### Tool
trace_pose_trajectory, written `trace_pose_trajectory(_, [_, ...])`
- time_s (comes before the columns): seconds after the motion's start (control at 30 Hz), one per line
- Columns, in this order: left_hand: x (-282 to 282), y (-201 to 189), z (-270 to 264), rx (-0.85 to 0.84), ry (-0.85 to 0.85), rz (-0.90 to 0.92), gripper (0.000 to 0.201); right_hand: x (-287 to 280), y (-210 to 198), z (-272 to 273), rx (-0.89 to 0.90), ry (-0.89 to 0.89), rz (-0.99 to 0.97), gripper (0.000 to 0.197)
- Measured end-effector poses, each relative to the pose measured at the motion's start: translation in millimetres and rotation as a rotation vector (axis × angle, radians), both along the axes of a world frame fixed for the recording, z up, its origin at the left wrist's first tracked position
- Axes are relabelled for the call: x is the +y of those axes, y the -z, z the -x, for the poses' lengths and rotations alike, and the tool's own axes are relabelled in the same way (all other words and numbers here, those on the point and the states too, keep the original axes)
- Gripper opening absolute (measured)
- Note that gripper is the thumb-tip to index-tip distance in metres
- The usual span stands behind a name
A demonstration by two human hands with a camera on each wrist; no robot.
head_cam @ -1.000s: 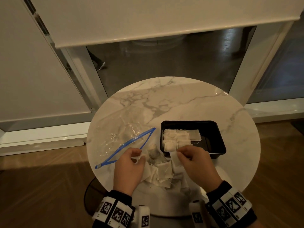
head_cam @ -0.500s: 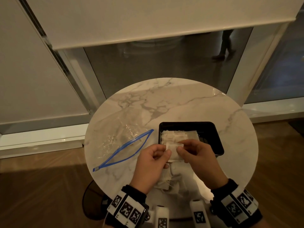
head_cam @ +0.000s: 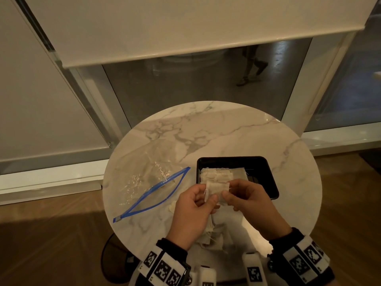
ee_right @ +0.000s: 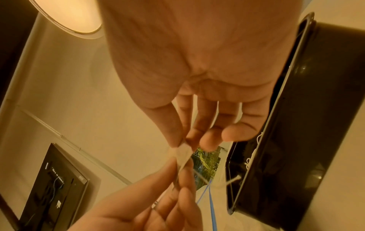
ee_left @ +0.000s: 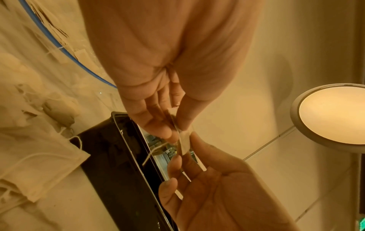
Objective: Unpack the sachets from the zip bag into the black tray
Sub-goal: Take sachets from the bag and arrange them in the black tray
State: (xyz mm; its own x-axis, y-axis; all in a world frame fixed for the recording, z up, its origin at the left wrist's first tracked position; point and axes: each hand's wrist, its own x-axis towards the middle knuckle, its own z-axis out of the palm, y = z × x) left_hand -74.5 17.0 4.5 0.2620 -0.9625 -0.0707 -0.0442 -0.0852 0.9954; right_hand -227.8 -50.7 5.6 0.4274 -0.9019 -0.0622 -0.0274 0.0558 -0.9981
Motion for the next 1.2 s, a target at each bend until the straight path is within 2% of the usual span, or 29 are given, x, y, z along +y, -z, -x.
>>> trace_pose_trajectory(0.1, [-1,0,1,-0.007,-0.007,0.010,0.019,-1,-4,5,0.026,-0.066,0.000,0.013])
trace_pose_trajectory(0.17, [-4,5,0,-0.086,-0.028,0.010,0.018,-3,-3,8,0.072,-0.056,0.024,0.012])
trace_pose_trajectory(0.27, [-8,14,-4,-0.375,-0.076,0.008,0.018,-14,4,15,0.208,0.058,0.083,0.007])
trace_pose_trajectory(0.37, [-11,17,-8,-0.706,-0.046,0.000,0.024,-38,13,34,0.438,0.199,0.181,0.008])
trace_pose_trajectory(0.5, [-17,25,-10,-0.899,0.005,-0.050,0.023,-72,12,50,0.693,0.203,0.134,0.003])
trace_pose_trajectory(0.77, [-25,29,-8,-0.910,-0.013,-0.078,0.018,-135,7,22,1.104,0.032,0.118,0.012])
trace_pose_trajectory(0.93, [-26,27,-12,-0.874,-0.039,-0.111,0.017,-150,6,-1,1.322,-0.108,0.115,0.018])
trace_pose_trajectory(1.2, [-27,29,-12,-0.853,-0.043,-0.116,0.017,-155,5,-11,1.385,-0.182,0.056,0.015])
